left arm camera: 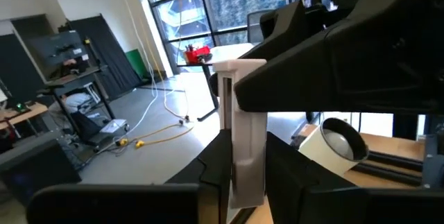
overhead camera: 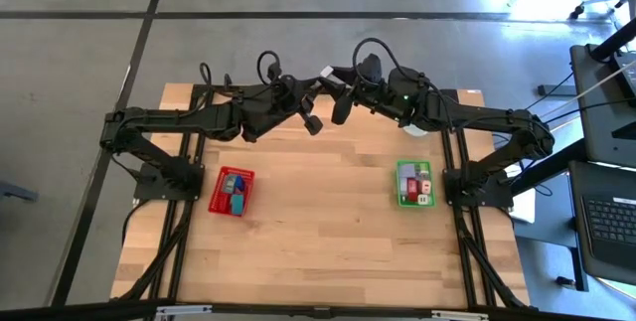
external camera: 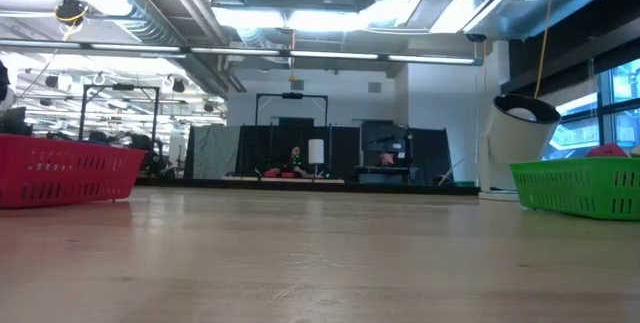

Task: Pick & Place Office items
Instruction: Put the white digital timer into the orange basket

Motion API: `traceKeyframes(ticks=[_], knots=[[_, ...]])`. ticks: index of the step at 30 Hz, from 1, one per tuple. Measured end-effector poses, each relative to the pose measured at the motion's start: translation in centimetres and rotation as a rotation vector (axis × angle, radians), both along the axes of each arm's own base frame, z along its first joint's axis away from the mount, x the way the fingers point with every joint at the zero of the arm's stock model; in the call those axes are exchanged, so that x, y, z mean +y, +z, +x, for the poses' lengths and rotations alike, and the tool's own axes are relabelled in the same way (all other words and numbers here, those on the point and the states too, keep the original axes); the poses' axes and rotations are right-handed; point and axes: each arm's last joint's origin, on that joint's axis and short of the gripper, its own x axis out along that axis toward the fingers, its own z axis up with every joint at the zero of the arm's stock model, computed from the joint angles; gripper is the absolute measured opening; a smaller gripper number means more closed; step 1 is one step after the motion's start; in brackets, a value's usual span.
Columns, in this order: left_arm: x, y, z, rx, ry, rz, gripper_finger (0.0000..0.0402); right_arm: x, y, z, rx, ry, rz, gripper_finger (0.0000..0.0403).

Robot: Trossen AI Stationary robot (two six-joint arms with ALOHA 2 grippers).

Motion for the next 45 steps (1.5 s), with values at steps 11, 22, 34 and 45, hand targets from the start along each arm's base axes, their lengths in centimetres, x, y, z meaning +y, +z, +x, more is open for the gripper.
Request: traceKeyframes(ticks=[11,22,34,45], knots=[[-0.2,-0.3,0.1,0.004,-0.033,-0.025,0.0058,-0.1,-0.4,-1.1,0.144,-0.008,-0.058,0.0306],[-0.5,-4.1,-0.7,0.190,-0.070,-0.404,0.0057,0.7,-1.8,-6.6,0.498,0.106,0.191,0.0345],[-5.1,-9.4,-7.1,0.836,0.138,-1.067,0.0058,0.9,-3.6,-8.2,0.698,0.053,0.322,0.0325],[-9.6,-15.5,-10.9,0.908,0.349,-1.287,0.0059,0.9,-3.5,-8.2,0.717,0.068,0.261,0.0324]])
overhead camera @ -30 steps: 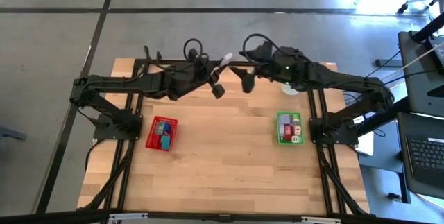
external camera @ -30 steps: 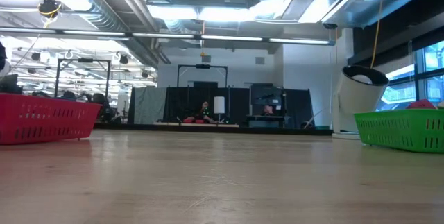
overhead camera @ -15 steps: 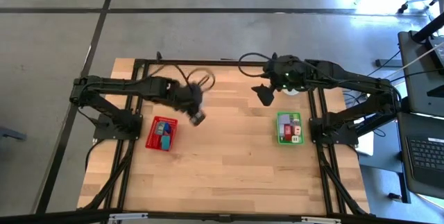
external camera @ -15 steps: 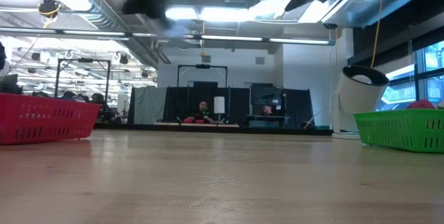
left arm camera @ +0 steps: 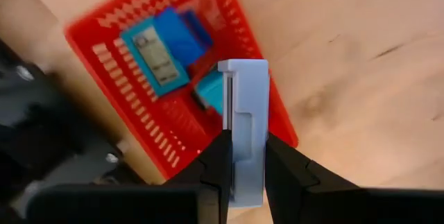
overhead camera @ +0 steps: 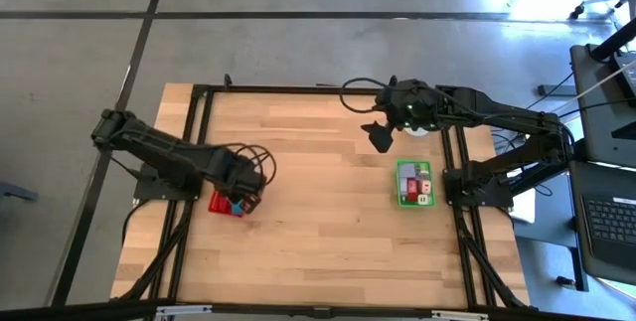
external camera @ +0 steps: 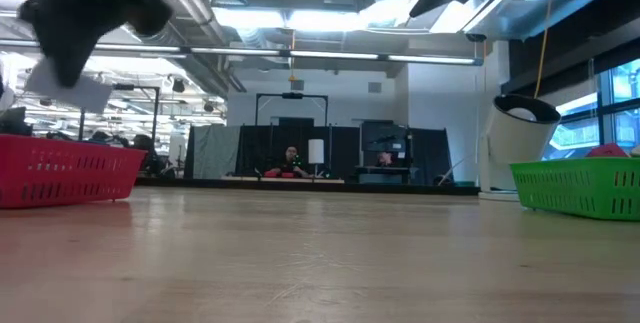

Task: Pick & Place Office items
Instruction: Put the white digital timer into the orange basket, then return to Home Position

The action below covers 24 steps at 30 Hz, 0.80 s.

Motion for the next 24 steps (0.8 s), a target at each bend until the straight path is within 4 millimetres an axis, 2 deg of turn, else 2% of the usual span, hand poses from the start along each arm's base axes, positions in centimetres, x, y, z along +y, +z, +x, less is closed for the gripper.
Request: traceKeyframes(ticks=[7,11,18,24], knots=[[-0.2,-3.4,-2.2,-0.015,0.171,0.050,0.0059,0.0,0.1,0.1,-0.005,0.008,-0.008,0.0324],[-0.3,-4.6,-2.7,-0.009,0.203,0.044,0.0060,0.0,0.1,0.1,-0.006,0.007,-0.008,0.0324],[-0.4,-4.9,-2.7,0.000,0.220,0.049,0.0091,0.0,0.1,0.1,-0.013,-0.006,0.010,0.0324],[-0.4,-4.9,-2.7,0.018,0.223,0.010,0.0149,0.0,0.1,0.1,-0.014,-0.005,0.015,0.0324]])
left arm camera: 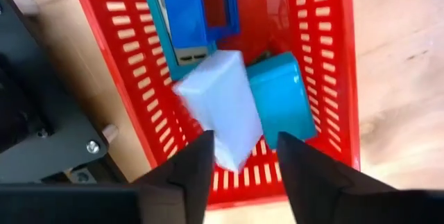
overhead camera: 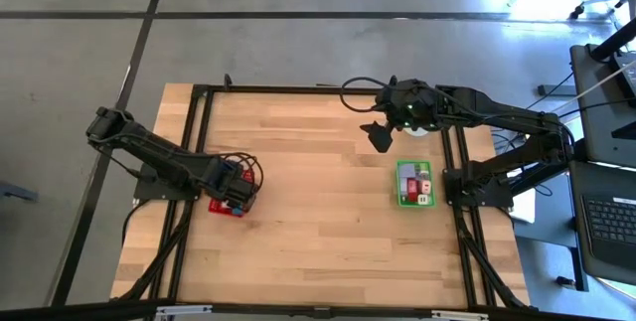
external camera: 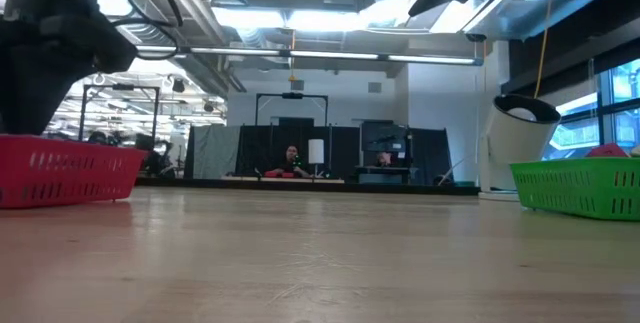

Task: Pick & Place Office items
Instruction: Return to Home Position

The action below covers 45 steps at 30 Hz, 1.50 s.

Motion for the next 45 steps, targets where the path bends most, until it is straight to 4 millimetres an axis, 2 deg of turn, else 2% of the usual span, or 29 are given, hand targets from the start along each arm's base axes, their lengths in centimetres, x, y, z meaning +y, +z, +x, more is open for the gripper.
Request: traceKeyframes(ticks=[4,8,13,19,23,26,30,36,41,45], knots=[[0.0,0.3,0.0,0.004,-0.023,-0.031,0.0191,0.0,0.0,0.0,0.001,0.000,0.000,0.0324],[-0.3,1.7,0.6,-0.045,-0.078,-0.064,0.0216,0.0,0.0,0.0,0.002,0.003,-0.002,0.0324],[-0.7,4.7,2.0,-0.161,-0.179,-0.083,0.0220,-0.1,-0.2,-0.2,0.038,-0.016,-0.046,0.0324],[-1.1,9.1,3.4,-0.350,-0.367,-0.055,0.0213,-0.3,-0.5,-1.5,0.146,-0.201,-0.168,0.0324],[-1.3,11.4,3.8,-0.439,-0.543,-0.037,0.0213,0.1,-0.7,-1.7,0.188,-0.161,-0.178,0.0324],[-1.4,12.0,3.8,-0.464,-0.699,0.005,0.0212,0.6,-0.7,-1.5,0.161,-0.066,-0.090,0.0324],[-1.4,12.1,4.0,-0.481,-0.669,0.033,0.0214,0.9,-0.5,-1.2,0.127,0.028,-0.037,0.0324],[-0.5,12.6,4.4,-0.535,-0.644,0.073,0.0212,1.0,0.1,-1.0,0.070,0.106,-0.061,0.0324],[0.5,14.0,5.2,-0.714,-0.675,0.058,0.0216,0.9,0.2,-1.0,0.075,0.090,-0.096,0.0324],[0.6,15.7,4.7,-0.851,-0.720,0.183,0.0216,0.9,0.3,-0.9,0.067,0.104,-0.123,0.0324]])
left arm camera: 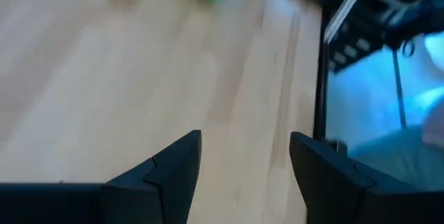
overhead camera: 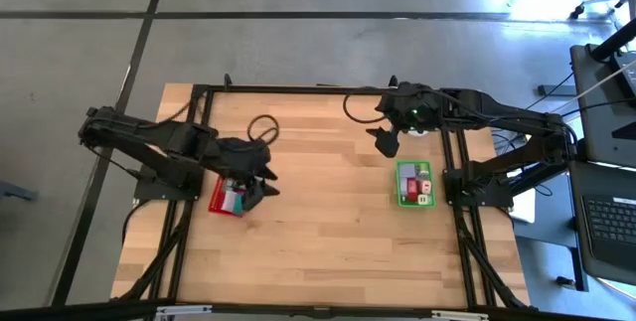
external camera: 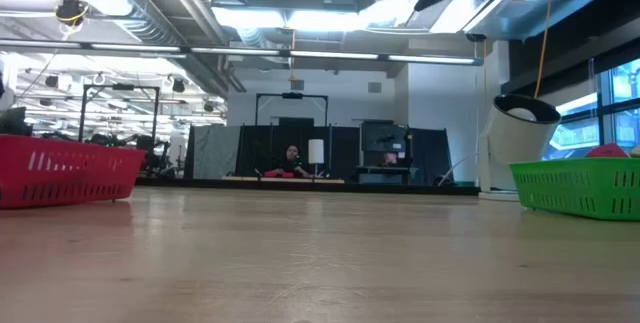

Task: Pick & Place Office items
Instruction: Return to Home Position

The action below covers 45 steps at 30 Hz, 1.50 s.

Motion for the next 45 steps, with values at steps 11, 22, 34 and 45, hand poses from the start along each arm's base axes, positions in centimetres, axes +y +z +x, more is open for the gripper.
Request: traceKeyframes(ticks=[11,22,34,45], knots=[[-2.6,3.9,-5.9,-0.273,-0.024,0.048,0.0216,0.4,-0.1,-0.2,0.012,-0.111,-0.031,0.0321],[-6.0,4.2,-8.8,-0.369,-0.035,0.215,0.0212,1.4,0.9,-1.5,-0.053,-0.065,0.041,0.0313],[-7.8,0.8,-13.9,-0.445,0.116,0.296,0.0217,3.2,4.8,-8.2,-0.267,0.118,0.053,0.0313],[-7.0,-6.5,-16.0,-0.584,0.257,0.208,0.0218,4.2,-1.6,-8.3,-0.506,0.264,0.147,0.0313]])
